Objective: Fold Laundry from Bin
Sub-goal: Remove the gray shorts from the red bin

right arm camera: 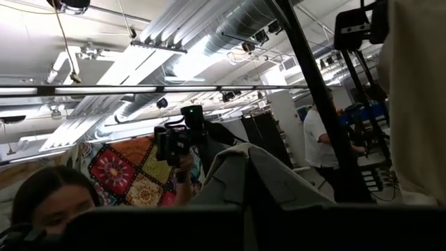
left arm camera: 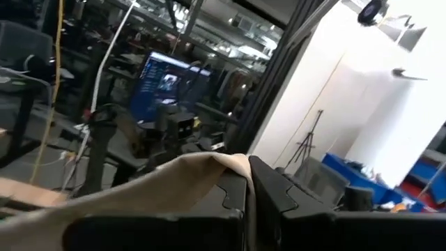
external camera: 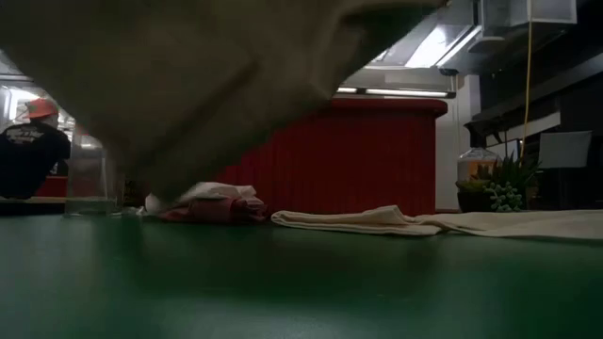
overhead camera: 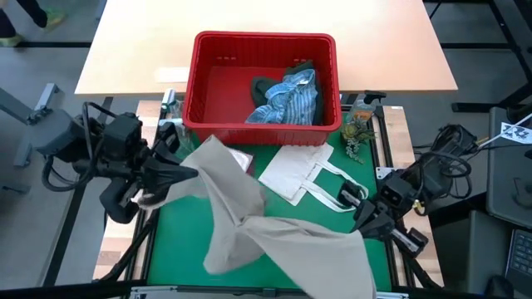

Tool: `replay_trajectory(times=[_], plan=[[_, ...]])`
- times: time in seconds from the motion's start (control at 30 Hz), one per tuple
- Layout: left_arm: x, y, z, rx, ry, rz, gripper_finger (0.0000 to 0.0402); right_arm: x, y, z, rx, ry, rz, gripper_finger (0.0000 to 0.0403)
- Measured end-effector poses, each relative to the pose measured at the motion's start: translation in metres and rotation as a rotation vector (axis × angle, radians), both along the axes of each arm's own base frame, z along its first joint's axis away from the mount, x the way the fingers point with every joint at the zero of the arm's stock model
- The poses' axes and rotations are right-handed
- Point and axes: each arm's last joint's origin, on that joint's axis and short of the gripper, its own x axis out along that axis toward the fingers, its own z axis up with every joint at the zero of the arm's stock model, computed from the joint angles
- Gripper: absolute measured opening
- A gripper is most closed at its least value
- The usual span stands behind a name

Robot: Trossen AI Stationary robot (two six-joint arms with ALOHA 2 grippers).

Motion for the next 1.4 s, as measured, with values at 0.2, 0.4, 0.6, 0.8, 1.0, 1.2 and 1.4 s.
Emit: replay_trajectory(times=[0.2,0.4,0.6,0.8,1.0,1.2,1.4], plan=[[-0.014,0.013,0.000,0.027,0.036,0.019,0.0000,0.015,0.011,-0.010,-0.001,0.008,-0.008,0.0004],[-0.023,0.021,-0.006,0.079,0.100,0.024,0.0000,0.032,0.023,-0.025,-0.002,0.039,-0.035,0.0005],[-0.033,0.029,-0.013,0.138,0.176,0.024,0.0000,0.044,0.031,-0.036,0.013,0.052,-0.049,0.0005],[-0.038,0.036,-0.027,0.247,0.304,0.051,0.0000,0.052,0.036,-0.046,0.014,0.123,-0.049,0.0005],[-0.024,0.041,-0.049,0.396,0.484,0.193,0.0000,0.048,0.028,-0.051,-0.025,0.264,-0.192,0.0005],[0.008,0.041,-0.070,0.505,0.647,0.293,0.0000,0.034,0.011,-0.059,-0.088,0.484,-0.392,0.0005],[0.052,0.045,-0.095,0.567,0.804,0.386,0.0000,0.017,-0.007,-0.073,-0.160,0.693,-0.571,0.0005]])
